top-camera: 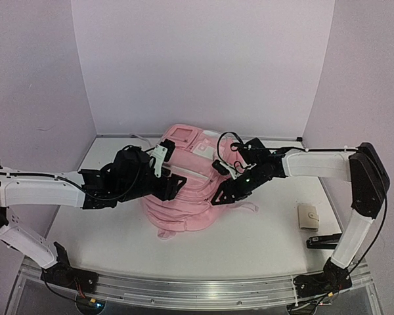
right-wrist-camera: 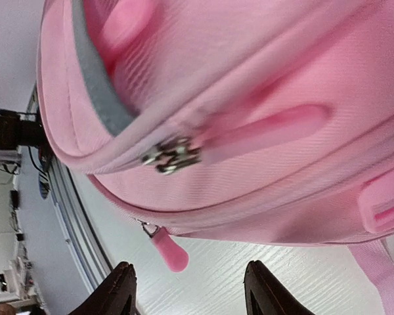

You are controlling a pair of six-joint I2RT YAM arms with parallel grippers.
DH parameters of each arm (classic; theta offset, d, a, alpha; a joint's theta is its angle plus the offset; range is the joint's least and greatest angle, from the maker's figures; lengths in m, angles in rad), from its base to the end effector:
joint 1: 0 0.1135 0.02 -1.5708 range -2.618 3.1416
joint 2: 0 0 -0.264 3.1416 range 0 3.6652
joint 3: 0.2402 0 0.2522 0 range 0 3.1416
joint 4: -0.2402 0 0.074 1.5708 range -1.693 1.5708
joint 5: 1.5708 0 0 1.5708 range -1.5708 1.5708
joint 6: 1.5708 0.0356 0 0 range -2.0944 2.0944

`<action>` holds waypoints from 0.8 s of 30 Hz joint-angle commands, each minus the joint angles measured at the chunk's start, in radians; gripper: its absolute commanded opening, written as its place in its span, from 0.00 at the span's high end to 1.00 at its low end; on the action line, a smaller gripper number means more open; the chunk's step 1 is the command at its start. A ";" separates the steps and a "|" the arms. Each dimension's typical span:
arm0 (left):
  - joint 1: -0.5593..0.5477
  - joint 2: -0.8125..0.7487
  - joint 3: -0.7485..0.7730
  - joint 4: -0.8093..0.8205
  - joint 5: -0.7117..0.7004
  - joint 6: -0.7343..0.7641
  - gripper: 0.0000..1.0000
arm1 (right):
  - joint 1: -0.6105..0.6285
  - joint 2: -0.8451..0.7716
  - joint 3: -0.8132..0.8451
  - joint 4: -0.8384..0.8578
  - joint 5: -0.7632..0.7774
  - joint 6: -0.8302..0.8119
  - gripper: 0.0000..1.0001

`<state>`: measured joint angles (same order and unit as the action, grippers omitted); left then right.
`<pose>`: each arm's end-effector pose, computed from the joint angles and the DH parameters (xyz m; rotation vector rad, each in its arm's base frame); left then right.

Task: Pack the student bag
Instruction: Zip the student bag at the center of the board.

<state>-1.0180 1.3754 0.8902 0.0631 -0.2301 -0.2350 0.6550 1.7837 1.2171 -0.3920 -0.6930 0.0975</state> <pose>0.1710 -0.2617 0.2668 0.6319 1.9272 -0.5780 0.2819 0.2452 0.2077 -0.9946 2.4035 1.1680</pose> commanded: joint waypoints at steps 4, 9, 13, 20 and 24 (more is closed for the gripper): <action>0.000 0.035 0.048 -0.048 -0.070 -0.061 0.36 | 0.076 -0.040 0.025 -0.030 0.218 -0.148 0.52; 0.005 0.037 0.055 -0.057 -0.077 -0.069 0.37 | 0.103 -0.015 0.038 -0.024 0.251 -0.173 0.58; 0.011 0.033 0.050 -0.057 -0.086 -0.075 0.37 | 0.116 -0.015 0.034 -0.018 0.246 -0.173 0.63; 0.019 0.031 0.041 -0.057 -0.095 -0.086 0.37 | 0.152 -0.037 0.034 -0.009 0.267 -0.185 0.64; 0.024 0.032 0.042 -0.056 -0.083 -0.082 0.37 | 0.169 -0.028 0.034 0.008 0.313 -0.202 0.65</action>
<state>-1.0035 1.4132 0.9001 -0.0010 -0.3000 -0.3116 0.8062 1.7724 1.2175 -0.4116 -0.4396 -0.0772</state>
